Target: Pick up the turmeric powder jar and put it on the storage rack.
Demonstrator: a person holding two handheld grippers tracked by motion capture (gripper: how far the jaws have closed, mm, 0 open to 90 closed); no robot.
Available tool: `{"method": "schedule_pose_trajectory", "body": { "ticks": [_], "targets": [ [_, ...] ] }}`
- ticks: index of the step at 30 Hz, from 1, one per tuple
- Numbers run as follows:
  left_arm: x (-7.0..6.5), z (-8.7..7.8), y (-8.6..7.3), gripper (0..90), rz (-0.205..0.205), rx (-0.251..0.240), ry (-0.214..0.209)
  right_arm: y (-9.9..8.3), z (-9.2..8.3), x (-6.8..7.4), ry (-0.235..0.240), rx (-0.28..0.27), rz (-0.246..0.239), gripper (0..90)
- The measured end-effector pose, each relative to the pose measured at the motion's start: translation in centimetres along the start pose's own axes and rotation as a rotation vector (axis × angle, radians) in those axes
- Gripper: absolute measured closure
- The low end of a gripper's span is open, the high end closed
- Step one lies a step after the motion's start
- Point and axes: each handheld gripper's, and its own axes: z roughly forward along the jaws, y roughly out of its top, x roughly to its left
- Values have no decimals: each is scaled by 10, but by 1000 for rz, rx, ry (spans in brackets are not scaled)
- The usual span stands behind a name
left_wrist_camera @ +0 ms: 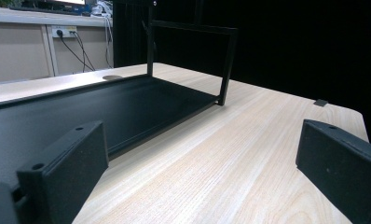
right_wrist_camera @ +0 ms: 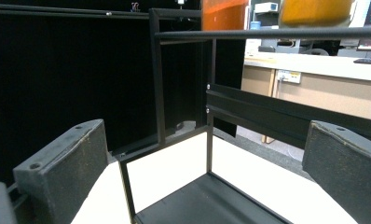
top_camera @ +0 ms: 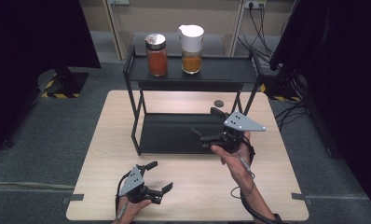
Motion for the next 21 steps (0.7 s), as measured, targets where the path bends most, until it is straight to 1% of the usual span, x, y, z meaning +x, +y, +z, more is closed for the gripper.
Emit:
{"method": "schedule_pose_trajectory", "body": {
  "ticks": [8,21],
  "targets": [
    [0,0,0,15,1,1,1,-14,-8,2,14,-1,18,5],
    [0,0,0,15,1,0,6,-38,-20,9,24,2,16,5]
  ]
}}
